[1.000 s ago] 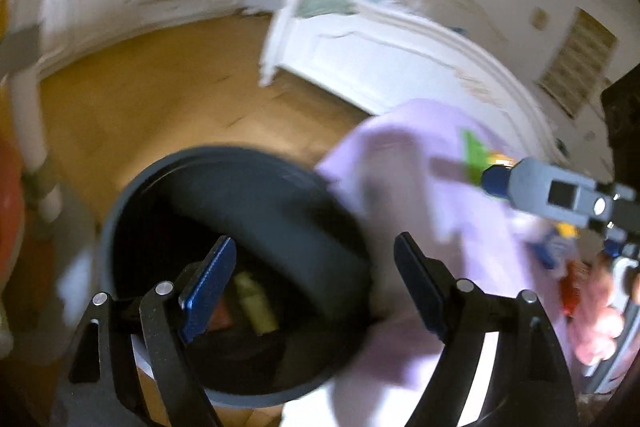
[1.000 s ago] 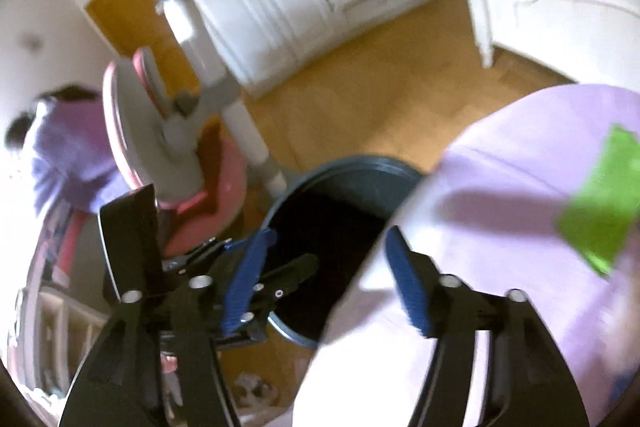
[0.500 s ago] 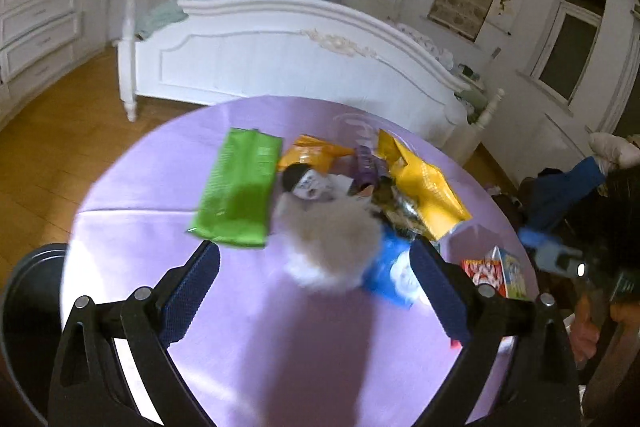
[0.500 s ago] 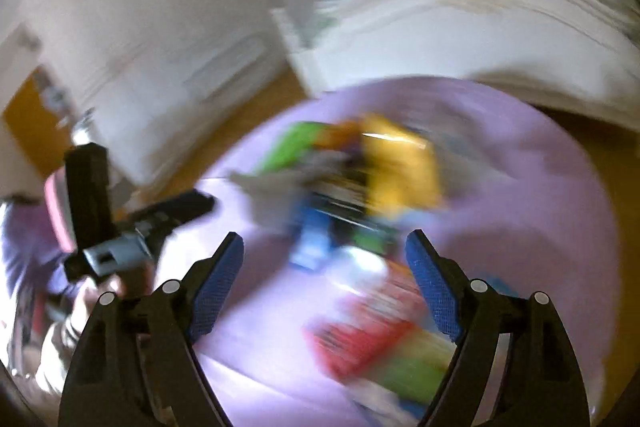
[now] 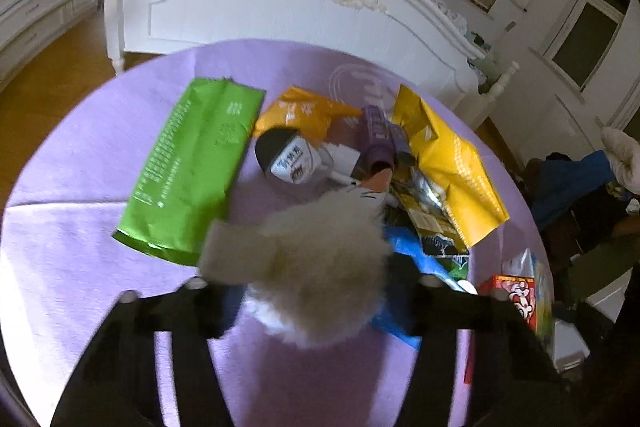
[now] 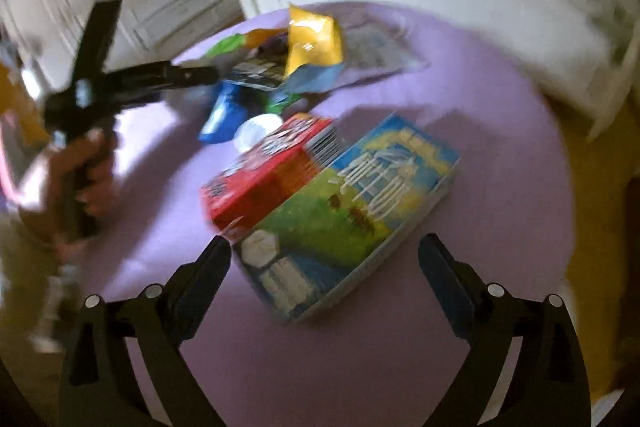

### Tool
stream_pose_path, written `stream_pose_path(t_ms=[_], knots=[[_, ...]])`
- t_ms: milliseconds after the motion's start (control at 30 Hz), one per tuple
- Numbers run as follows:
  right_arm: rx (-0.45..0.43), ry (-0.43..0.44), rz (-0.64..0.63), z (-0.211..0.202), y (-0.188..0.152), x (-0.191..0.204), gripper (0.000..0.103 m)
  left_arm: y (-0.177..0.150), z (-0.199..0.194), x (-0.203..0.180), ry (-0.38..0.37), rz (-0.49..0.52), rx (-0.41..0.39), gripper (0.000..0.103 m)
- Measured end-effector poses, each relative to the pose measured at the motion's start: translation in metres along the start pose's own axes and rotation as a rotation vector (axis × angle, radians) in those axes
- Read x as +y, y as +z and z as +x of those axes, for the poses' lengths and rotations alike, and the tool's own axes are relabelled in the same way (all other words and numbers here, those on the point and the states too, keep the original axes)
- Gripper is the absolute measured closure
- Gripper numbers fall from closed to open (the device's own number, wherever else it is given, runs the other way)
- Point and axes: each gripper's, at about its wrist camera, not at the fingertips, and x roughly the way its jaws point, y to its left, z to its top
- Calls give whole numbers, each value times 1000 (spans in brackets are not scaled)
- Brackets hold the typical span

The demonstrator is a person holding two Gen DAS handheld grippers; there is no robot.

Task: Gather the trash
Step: 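Grasp the blue milk carton with the right gripper while the left lifts the plush toy, then carry the plush toy and carton over the bin and open both grippers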

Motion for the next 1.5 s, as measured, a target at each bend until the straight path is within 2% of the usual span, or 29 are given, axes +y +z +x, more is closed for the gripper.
stream_pose_path(t_ms=[100,167,333,400,467,567,633,667,767,900,1067,1167,1267,1367,1500], knots=[[-7,-57,56,-2,4,-27,19,-5,-6,3,-10,4,1,58],[-7,-73,85,-4,4,-49,18,-9,-9,5,-16,7,5,58],[-9,5,166,3,17,-69,18,-19,-15,-1,-6,26,7,58],[-28,23,207,1,28,-75,12,-23,-16,-6,-8,41,12,58],[-27,13,224,6,37,-78,11,-28,-17,-11,-6,62,24,58],[19,-20,205,24,50,-77,12,-32,-19,-17,13,88,35,57],[45,-60,166,36,55,-72,31,-35,-20,-20,17,99,40,55],[42,-57,161,41,57,-70,35,-36,-20,-22,18,105,44,50],[11,-59,140,41,58,-66,43,-38,-19,-25,33,137,53,48],[-35,-19,149,33,64,-62,52,-38,-21,-22,7,117,28,59],[-145,199,208,4,72,-58,52,-38,-52,-14,-25,82,-79,59],[-192,294,183,-12,85,-38,52,-40,-77,-8,-25,63,-144,59],[-208,378,123,-19,103,-1,52,-46,-110,8,8,16,-227,59],[-177,461,36,-14,123,50,52,-60,-144,40,84,-61,-304,59],[-139,543,-98,-7,140,123,52,-81,-178,91,174,-177,-354,59]])
